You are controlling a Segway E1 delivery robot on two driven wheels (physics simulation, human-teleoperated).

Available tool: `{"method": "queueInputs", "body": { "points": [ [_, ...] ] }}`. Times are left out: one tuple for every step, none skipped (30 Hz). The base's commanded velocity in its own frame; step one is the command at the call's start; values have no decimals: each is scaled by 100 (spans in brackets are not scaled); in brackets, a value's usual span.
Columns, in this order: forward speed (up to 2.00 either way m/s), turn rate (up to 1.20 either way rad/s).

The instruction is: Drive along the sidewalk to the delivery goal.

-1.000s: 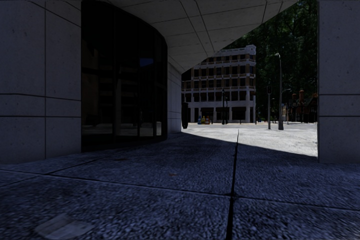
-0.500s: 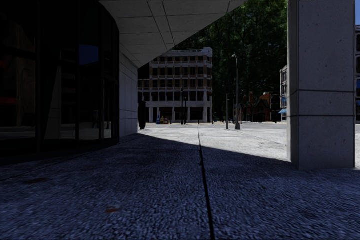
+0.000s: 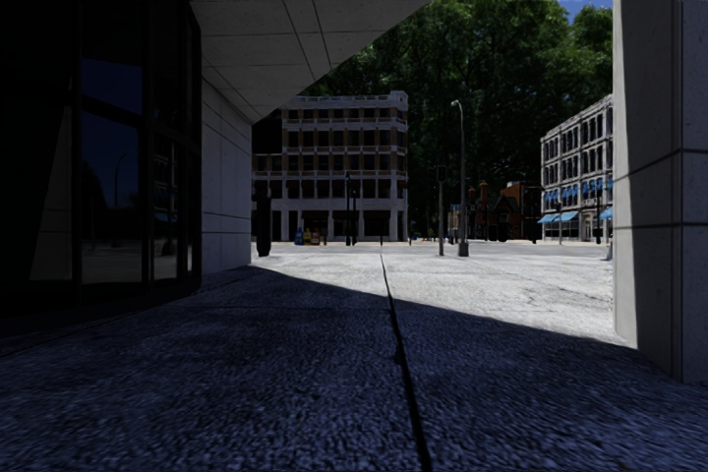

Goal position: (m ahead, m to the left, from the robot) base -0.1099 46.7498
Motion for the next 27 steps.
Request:
{"method": "queueInputs", "body": {
  "points": [
    [200,0],
    [200,0],
    [200,0],
    [200,0],
    [200,0],
    [200,0],
    [200,0],
    [200,0],
    [200,0],
    [200,0],
    [200,0],
    [200,0],
    [200,0],
    [200,0],
    [200,0],
    [200,0],
    [200,0],
    [200,0],
    [200,0],
    [200,0],
    [200,0],
    [200,0],
    [200,0],
    [200,0],
    [200,0],
    [200,0],
    [200,0]
  ]
}}
